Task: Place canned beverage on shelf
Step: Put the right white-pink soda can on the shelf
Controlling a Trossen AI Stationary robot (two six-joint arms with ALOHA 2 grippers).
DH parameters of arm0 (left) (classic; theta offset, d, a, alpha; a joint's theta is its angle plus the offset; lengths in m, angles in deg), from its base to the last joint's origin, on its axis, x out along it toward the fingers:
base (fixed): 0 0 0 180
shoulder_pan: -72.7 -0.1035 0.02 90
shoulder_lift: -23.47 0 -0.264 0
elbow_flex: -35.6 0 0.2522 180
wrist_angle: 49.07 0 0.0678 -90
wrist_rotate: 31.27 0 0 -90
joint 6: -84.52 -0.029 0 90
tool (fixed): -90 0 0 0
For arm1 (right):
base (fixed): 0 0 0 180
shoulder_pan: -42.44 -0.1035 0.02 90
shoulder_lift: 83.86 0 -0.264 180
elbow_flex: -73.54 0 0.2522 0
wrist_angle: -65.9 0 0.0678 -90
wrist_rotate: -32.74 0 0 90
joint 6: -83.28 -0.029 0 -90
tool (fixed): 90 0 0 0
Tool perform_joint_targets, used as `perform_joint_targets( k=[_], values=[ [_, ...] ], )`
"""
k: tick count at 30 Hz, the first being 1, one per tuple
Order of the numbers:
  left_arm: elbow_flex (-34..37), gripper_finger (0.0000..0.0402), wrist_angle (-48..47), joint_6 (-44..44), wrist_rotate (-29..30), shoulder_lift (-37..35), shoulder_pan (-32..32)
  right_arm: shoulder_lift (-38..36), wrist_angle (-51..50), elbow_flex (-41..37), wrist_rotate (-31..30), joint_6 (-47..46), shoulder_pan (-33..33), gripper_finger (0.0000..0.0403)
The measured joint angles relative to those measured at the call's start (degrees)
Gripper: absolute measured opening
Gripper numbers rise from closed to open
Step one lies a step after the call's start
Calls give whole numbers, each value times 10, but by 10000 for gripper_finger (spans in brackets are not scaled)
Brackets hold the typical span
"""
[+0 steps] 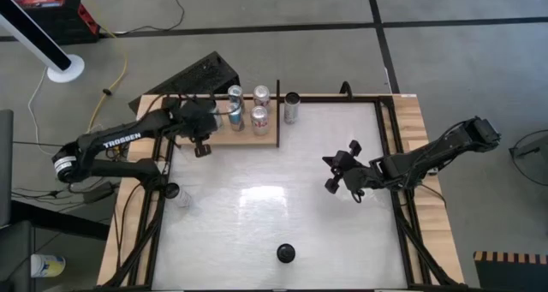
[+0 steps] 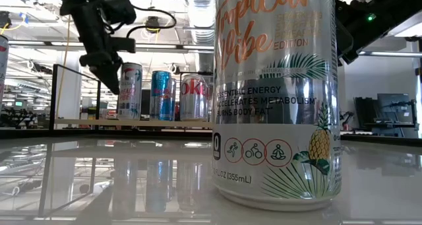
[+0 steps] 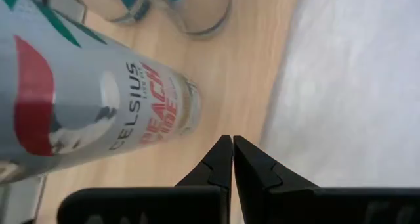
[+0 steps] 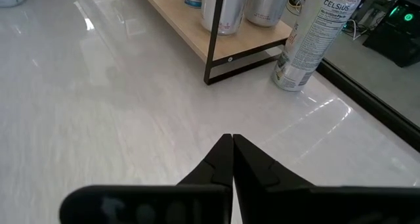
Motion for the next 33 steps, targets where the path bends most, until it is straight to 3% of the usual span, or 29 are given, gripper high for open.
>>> perform_joint_targets(
  k=[6,13,17,26,33],
  values=[
    [11,0,11,-10,54,0,39,0,0,0,0,0,0,30],
    [11,0,10,18,72,0,43,0,0,0,4,0,0,29],
    [11,0,9,35,124,-2,62,0,0,0,11,0,0,30],
    [24,0,36,113,172,-34,172,0,0,0,12,0,0,28],
    [92,0,112,120,282,-34,233,0,0,0,12,0,0,30]
  ],
)
